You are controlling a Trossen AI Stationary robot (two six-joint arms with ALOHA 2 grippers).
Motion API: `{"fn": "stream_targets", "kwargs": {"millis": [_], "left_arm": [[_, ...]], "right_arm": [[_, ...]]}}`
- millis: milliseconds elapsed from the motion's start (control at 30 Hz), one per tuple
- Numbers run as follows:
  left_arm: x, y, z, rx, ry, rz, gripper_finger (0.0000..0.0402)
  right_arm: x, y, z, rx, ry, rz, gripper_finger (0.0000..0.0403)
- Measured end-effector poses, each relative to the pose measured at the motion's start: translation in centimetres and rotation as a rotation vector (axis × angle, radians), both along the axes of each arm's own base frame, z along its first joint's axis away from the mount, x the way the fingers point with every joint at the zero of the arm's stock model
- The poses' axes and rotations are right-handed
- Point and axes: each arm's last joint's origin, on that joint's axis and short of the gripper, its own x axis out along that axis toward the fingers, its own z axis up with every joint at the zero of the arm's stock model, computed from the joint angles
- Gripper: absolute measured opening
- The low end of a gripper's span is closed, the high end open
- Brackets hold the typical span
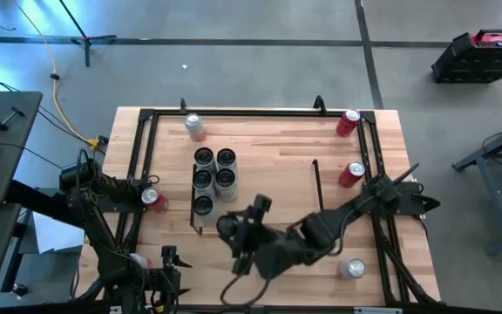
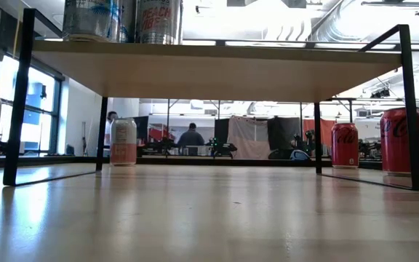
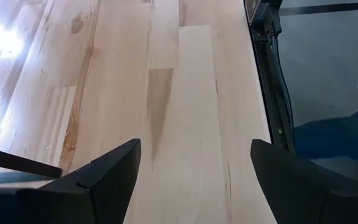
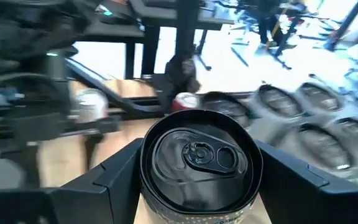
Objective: Place canned beverage on shelf
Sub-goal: Put the white pink soda can aligned with the other white pink soda cans on the shelf
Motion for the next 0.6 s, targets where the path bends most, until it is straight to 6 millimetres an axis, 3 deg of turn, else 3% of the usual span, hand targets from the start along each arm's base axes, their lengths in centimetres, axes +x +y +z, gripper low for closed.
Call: {"fn": "stream_targets", "kwargs": {"millis": [133,433,600], "left_arm": [[0.0,0.0,0.0,-0.001,0.0,0.0,0.0294],[0.0,0.0,0.0,-0.001,0.0,0.0,0.0294],[0.0,0.0,0.0,-0.002,-0.001,0.0,0.0294]], "right_arm": [[-1.0,-1.3,1.4,0.009,0.018,0.001,0.025],[-2.6,-2.2,-0.3,0.046,0.201,-0.071,0.025],[-2.4,-1.6,0.1,0.058,0.145,-0.059,0.025]]}}
